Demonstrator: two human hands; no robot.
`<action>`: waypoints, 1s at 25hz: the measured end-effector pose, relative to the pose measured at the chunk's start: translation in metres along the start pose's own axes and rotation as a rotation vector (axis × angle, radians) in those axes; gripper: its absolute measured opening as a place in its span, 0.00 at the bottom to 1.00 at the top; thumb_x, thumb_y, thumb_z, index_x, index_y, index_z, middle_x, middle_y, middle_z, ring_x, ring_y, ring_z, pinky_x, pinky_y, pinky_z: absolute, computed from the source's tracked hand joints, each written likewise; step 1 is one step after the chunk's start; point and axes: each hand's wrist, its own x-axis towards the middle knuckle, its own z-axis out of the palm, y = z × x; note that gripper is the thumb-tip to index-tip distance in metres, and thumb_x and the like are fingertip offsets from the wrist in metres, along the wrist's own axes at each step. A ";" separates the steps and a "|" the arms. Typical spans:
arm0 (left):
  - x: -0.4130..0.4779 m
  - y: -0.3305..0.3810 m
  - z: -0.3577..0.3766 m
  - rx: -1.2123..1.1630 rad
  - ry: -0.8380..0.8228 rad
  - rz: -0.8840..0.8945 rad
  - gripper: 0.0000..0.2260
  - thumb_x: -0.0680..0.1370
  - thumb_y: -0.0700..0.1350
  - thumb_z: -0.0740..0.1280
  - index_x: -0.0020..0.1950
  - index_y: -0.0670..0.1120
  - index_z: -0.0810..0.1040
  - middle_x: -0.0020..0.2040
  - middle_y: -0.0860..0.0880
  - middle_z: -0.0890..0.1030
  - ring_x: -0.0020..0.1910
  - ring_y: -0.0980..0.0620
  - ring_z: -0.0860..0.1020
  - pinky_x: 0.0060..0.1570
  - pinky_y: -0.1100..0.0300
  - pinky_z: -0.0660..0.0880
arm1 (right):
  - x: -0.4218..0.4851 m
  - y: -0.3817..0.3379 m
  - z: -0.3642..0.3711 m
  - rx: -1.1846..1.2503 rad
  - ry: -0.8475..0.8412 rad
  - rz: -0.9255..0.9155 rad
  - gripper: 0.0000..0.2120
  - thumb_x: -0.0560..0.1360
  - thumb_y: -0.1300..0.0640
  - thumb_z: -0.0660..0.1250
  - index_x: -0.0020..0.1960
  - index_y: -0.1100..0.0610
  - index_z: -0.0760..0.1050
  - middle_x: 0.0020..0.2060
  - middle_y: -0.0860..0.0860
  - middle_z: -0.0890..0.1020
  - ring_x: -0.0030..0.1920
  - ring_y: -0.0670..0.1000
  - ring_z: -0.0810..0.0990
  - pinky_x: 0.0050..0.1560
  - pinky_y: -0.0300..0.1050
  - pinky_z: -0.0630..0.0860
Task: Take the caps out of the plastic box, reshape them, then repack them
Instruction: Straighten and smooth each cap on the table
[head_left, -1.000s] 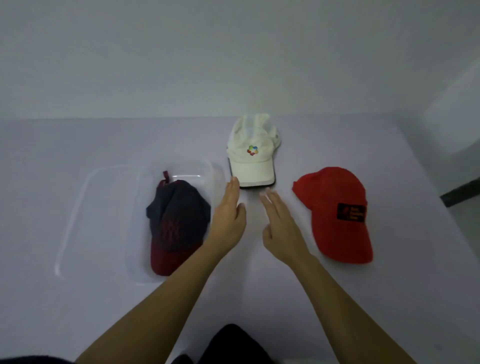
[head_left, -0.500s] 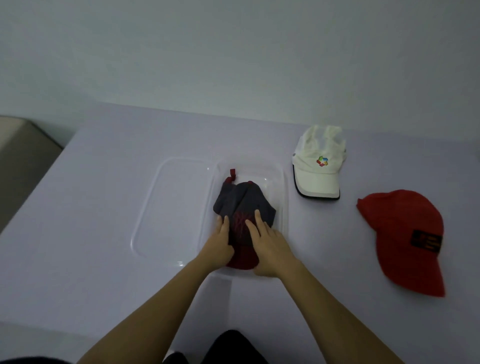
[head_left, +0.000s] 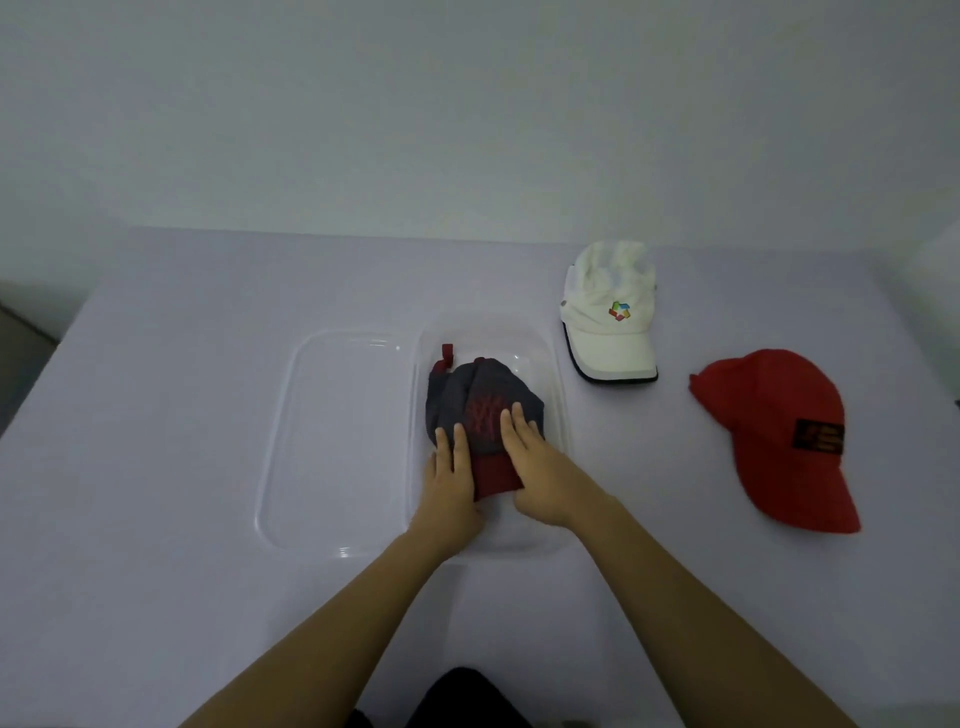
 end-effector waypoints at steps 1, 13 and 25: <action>-0.002 0.002 -0.002 -0.008 0.086 0.053 0.39 0.78 0.40 0.63 0.74 0.49 0.34 0.77 0.38 0.40 0.76 0.37 0.51 0.73 0.47 0.53 | -0.004 -0.002 -0.005 0.049 0.077 -0.038 0.42 0.74 0.67 0.62 0.75 0.58 0.36 0.77 0.54 0.39 0.76 0.58 0.46 0.73 0.53 0.60; -0.039 0.073 -0.077 -0.051 0.633 0.702 0.24 0.75 0.38 0.57 0.70 0.55 0.64 0.71 0.40 0.67 0.68 0.40 0.70 0.58 0.60 0.72 | -0.073 -0.013 -0.054 0.028 1.151 -0.126 0.25 0.72 0.58 0.65 0.68 0.65 0.67 0.61 0.63 0.77 0.58 0.61 0.79 0.56 0.49 0.77; -0.047 0.171 -0.027 -0.205 0.892 0.876 0.18 0.72 0.34 0.61 0.61 0.42 0.73 0.58 0.40 0.79 0.53 0.49 0.80 0.50 0.73 0.74 | -0.152 0.039 -0.085 0.233 1.199 -0.115 0.17 0.71 0.61 0.66 0.59 0.63 0.77 0.50 0.56 0.84 0.48 0.45 0.80 0.49 0.34 0.78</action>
